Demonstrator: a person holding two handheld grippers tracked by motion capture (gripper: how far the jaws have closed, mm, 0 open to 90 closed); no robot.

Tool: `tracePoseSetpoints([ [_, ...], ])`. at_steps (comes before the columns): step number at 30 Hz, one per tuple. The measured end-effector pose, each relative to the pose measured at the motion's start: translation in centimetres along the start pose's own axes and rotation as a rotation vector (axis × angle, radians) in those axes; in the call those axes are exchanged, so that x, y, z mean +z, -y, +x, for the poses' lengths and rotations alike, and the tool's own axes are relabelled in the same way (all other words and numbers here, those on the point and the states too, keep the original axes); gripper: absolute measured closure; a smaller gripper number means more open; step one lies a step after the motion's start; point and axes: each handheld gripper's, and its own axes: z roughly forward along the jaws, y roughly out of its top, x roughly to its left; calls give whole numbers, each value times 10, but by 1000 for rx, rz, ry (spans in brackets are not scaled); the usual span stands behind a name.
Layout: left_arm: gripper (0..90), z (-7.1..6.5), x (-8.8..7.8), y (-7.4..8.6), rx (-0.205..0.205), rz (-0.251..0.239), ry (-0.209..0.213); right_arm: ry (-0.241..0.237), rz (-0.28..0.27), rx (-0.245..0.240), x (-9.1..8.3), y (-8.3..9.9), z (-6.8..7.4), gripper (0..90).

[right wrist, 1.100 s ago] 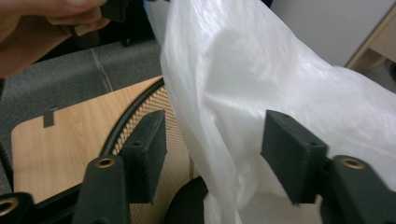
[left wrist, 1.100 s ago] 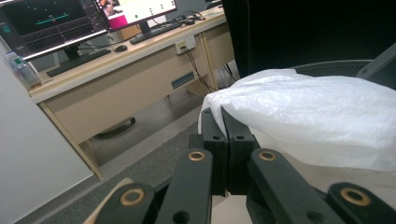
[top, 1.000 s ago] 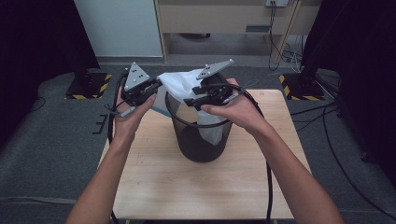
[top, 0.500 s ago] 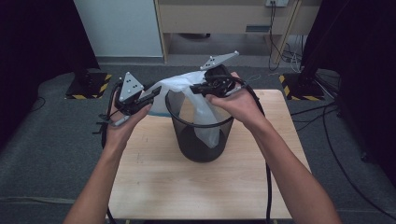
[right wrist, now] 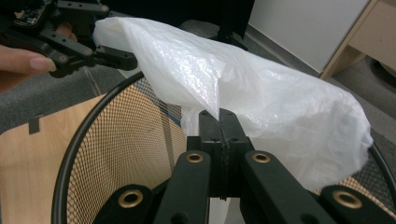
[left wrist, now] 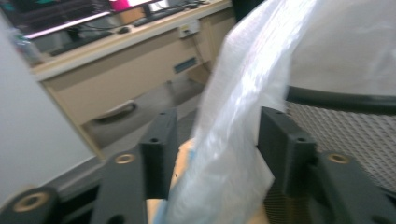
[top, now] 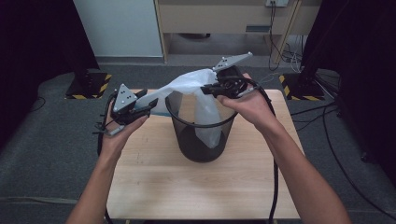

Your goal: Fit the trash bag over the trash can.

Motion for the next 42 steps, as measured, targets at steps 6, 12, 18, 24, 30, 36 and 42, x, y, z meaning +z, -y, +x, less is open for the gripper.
tracePoseSetpoints([
  [6, 841, -2, -8, -10, -6, -35, 44, 7, 11, 8, -6, 8, 0, 900],
  [12, 866, -1, -26, -39, 14, -113, 21, -4, 17, 2, -15, 12, 6, 900],
  [18, 862, 0, -25, -50, 56, -98, 14, -19, 35, -10, -20, 18, 13, 900],
  [24, 859, -3, -19, -46, 50, -81, 29, 5, 63, 7, -9, 26, 3, 900],
  [30, 845, -6, -13, -50, 58, -72, 46, 24, 109, 41, -3, 31, -11, 900],
  [36, 842, -4, -7, -57, 56, -68, 49, -72, 90, 94, 0, 29, -28, 900],
  [42, 849, -3, -6, -58, 58, -68, 51, -168, 81, 132, 4, 32, -44, 880],
])
